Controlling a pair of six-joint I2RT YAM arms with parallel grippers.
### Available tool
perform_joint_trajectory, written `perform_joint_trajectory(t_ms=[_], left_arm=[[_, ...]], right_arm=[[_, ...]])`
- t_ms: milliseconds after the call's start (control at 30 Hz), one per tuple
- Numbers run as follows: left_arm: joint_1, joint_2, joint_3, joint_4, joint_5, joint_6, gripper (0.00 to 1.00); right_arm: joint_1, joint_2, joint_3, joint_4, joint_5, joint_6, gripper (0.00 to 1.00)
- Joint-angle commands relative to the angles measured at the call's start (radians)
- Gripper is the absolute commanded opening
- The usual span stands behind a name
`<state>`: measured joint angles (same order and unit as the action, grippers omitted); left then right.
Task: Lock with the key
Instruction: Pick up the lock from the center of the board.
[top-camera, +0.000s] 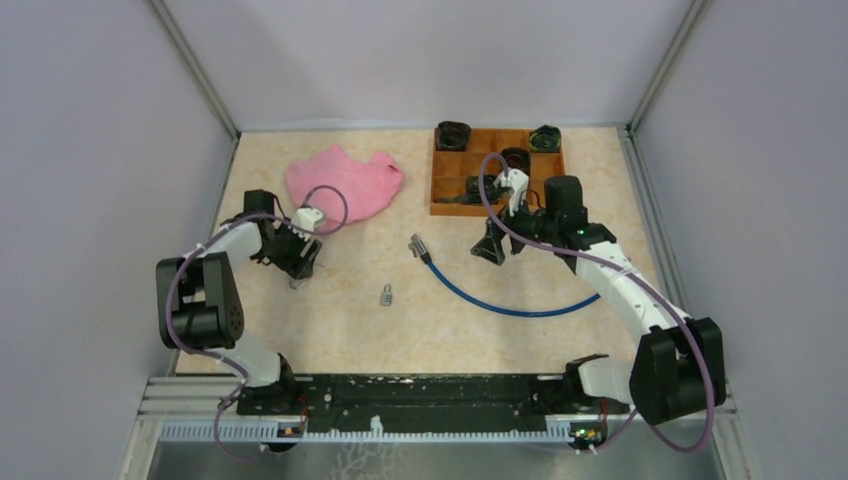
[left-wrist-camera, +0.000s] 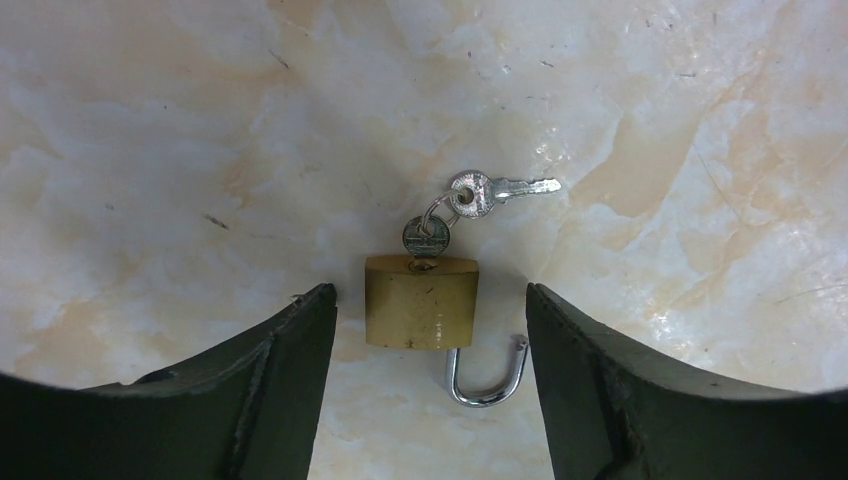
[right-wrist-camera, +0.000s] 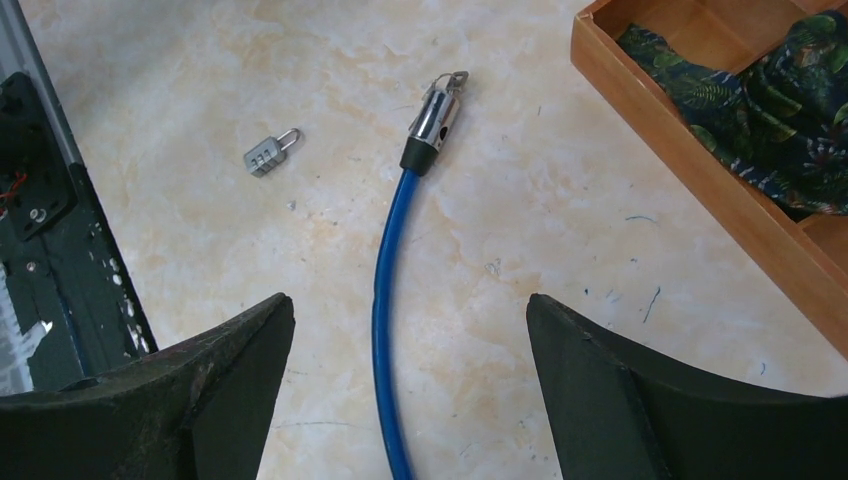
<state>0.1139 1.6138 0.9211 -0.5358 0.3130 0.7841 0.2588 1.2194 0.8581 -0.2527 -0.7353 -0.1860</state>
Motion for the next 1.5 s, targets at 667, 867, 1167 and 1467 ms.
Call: perform_joint_trajectory(t_ms=[667,867,1167,1467], left_arm=[[-0.045,-0.186,-0.052,0.001,0.203,0.109,0.04],[-0.257,-0.258,0.112,-0.116,0.239,0.143,0.0],[-0.577,-0.254,0.384,-0.14,0.217,0.097,0.0],[-0.772,-0.227,0.414,-0.093,0.105,0.084,0.0]], right_arm=[[-0.011,-0.1,-0.089,0.262,0.036,0.06,0.85],[-0.005,-0.04,0.012,0.287,-0.127,0.08,0.79],[0.113,0.139,0.091,0.59,-0.128,0.505,0.76],[0.192,0.273,0.172,0.69,-0.137,0.736,0.71]])
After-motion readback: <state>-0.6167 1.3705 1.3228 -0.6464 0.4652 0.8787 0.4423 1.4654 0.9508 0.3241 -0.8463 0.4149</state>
